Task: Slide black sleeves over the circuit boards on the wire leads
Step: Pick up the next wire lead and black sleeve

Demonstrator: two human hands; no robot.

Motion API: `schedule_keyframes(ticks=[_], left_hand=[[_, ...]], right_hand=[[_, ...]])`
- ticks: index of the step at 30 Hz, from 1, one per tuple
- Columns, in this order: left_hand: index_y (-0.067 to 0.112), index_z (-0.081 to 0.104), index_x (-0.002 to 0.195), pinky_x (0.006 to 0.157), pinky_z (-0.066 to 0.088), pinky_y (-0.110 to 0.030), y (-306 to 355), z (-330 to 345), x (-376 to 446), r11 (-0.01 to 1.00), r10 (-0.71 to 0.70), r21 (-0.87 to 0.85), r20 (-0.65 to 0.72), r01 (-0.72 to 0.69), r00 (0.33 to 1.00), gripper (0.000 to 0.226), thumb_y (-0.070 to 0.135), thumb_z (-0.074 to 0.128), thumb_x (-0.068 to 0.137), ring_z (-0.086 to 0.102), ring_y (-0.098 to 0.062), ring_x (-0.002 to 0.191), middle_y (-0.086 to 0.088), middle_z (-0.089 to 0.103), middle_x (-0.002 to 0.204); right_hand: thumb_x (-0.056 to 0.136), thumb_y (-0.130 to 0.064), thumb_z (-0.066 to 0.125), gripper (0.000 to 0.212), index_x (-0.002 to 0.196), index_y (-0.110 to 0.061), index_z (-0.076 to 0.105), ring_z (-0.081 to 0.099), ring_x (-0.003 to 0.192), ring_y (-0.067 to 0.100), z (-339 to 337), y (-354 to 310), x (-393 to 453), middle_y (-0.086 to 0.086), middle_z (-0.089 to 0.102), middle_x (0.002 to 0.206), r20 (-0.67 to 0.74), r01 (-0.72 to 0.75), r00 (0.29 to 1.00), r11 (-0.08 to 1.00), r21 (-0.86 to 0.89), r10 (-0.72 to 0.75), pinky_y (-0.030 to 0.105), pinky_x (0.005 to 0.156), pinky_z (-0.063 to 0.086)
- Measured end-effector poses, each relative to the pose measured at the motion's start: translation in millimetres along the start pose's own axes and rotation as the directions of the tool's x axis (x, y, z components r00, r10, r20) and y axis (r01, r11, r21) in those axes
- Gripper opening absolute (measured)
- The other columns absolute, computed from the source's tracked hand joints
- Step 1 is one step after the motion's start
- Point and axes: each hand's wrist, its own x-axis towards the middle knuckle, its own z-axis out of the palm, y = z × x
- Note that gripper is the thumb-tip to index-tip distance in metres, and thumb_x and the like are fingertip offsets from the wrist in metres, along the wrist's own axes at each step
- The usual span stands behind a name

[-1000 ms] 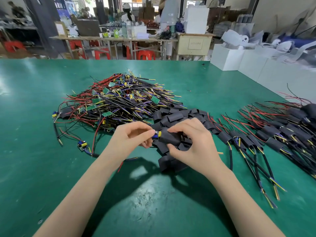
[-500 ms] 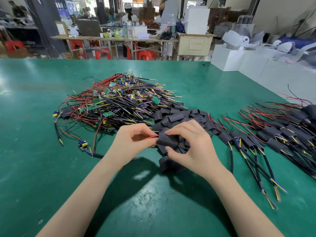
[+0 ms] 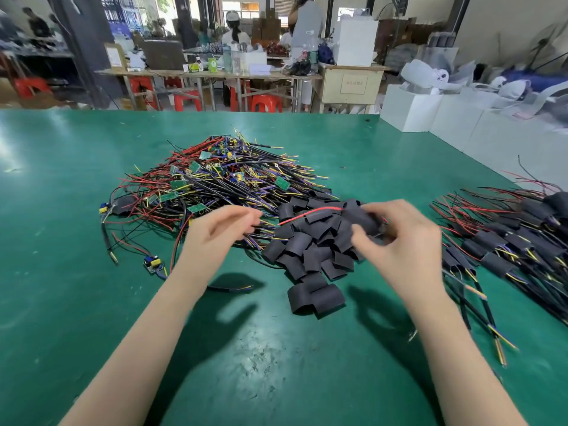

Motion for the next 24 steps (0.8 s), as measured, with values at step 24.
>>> schedule_keyframes(ticks=[24], left_hand=[[0.006,0.075,0.09,0.05,0.04,-0.013,-8.3,8.6,-4.3,0.972,-0.114,-0.165,0.301,0.169,0.947,0.028,0.025,0.055,0.089,0.046,-0.01,0.045,-0.003,0.056,0.05]], right_hand=[[0.063,-0.01,0.077,0.028,0.089,-0.016,0.067,0.055,0.07,0.002,23.4,-17.0,-15.0,-0.01,0.062,0.084,0.21,0.128,0.957,0.94,0.315,-0.201,0.013,0.06,0.041]])
